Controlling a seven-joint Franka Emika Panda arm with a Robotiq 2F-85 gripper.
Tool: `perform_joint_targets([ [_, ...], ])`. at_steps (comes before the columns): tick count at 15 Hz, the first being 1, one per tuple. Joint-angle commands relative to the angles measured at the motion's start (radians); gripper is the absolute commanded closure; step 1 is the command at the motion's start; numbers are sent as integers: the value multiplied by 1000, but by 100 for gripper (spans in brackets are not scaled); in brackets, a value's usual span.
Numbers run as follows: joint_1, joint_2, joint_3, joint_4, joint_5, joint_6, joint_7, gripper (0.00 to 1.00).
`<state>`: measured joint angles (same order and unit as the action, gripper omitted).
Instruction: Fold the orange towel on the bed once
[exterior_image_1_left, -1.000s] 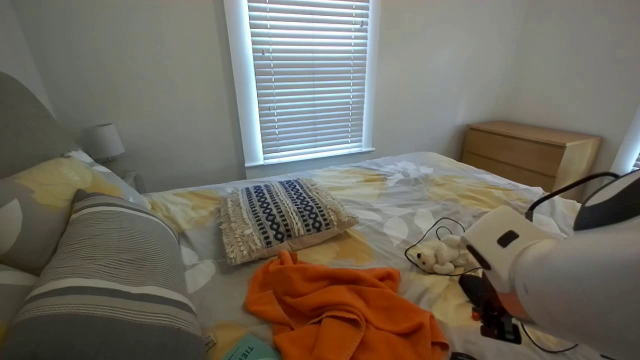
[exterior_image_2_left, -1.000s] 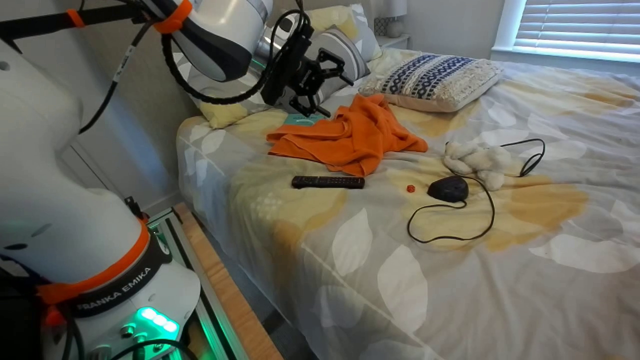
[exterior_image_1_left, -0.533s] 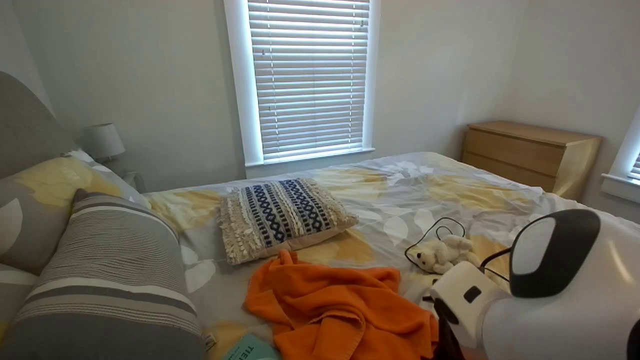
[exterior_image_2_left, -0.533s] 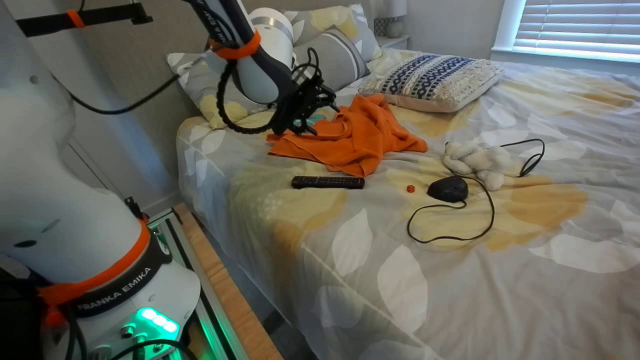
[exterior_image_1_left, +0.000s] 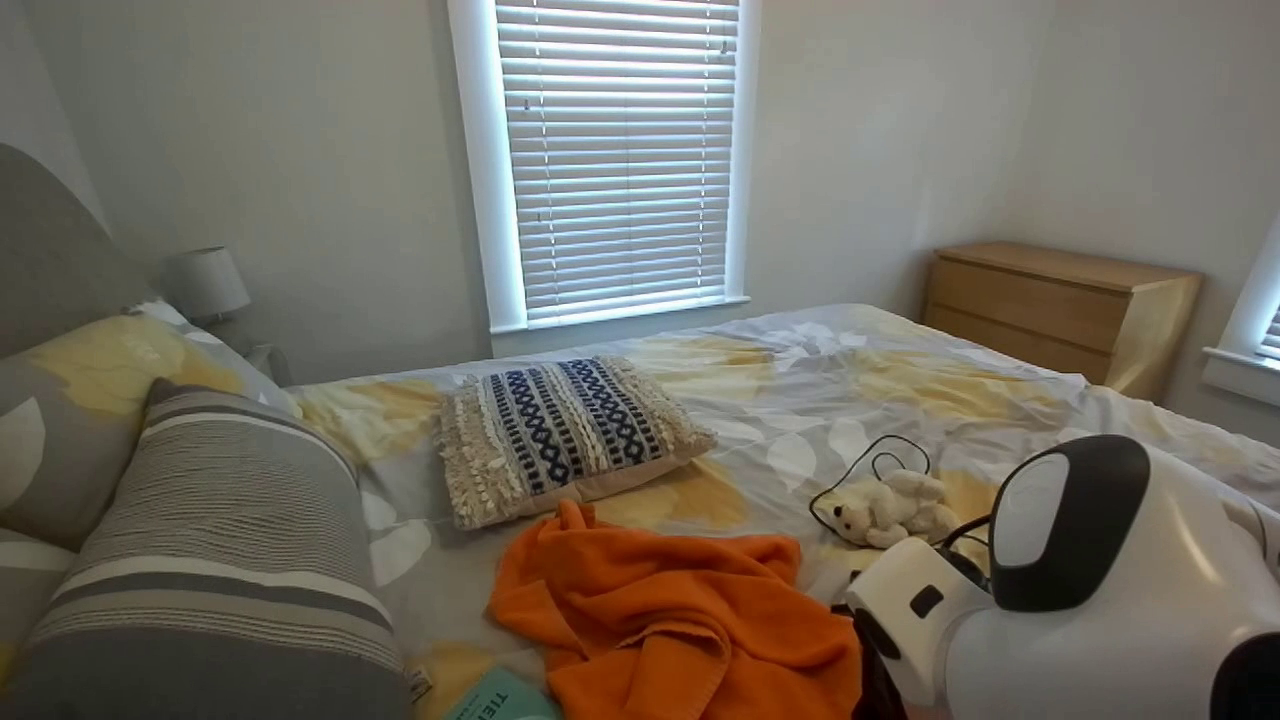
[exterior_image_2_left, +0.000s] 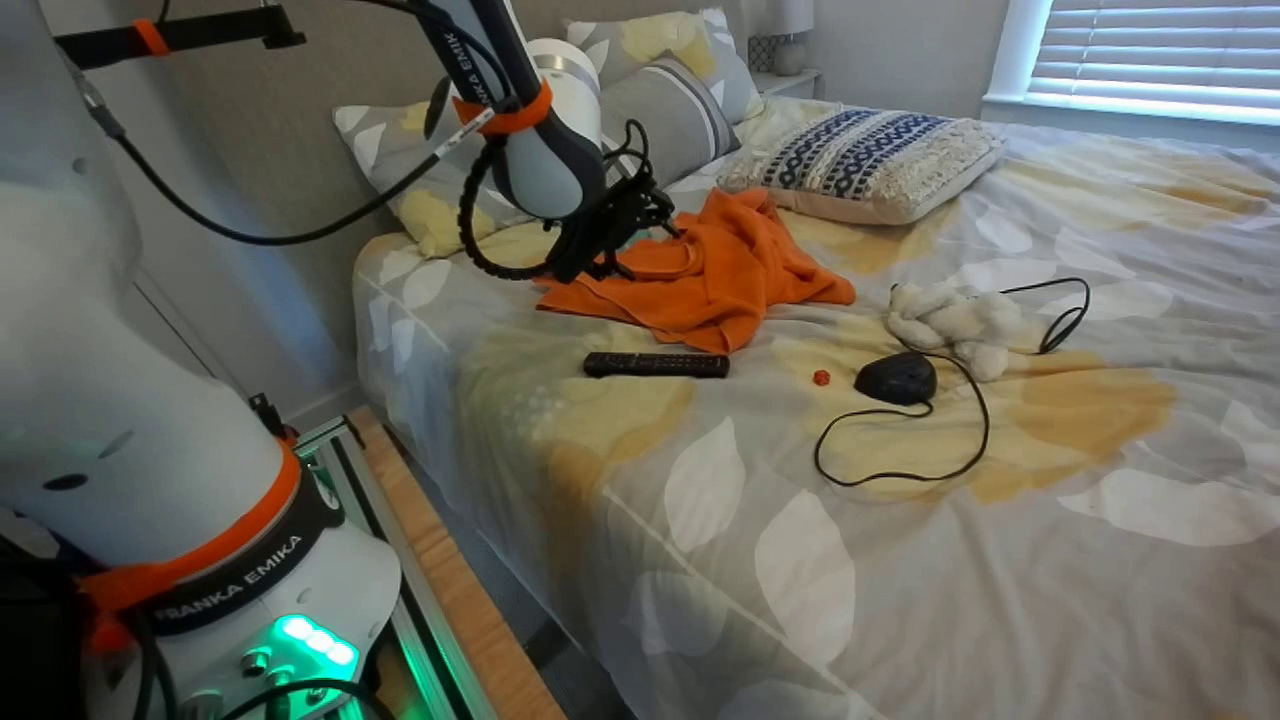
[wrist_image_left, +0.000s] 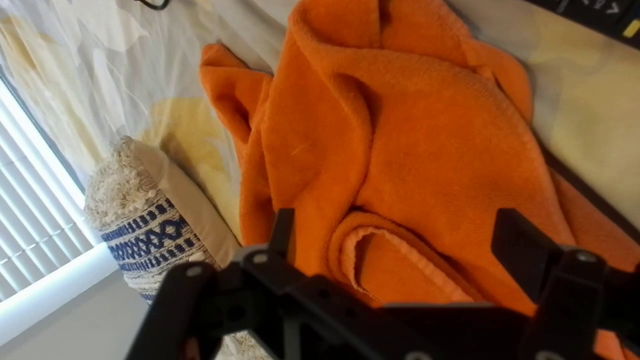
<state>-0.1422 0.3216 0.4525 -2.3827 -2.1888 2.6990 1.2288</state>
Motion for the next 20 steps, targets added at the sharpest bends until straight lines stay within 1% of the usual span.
perform_joint_targets([
  [1,65,-2,-65,6,9,6,2,0],
  [3,97,40,-84,25,-9,-12,-35,0],
  [7,149,107,-80,61,-54,-15,-18,0],
  [8,157,124,-76,73,-68,-13,-13,0],
  [15,195,294,-62,145,-55,29,-79,0],
  [20,226,374,-86,187,-53,-55,-244,0],
])
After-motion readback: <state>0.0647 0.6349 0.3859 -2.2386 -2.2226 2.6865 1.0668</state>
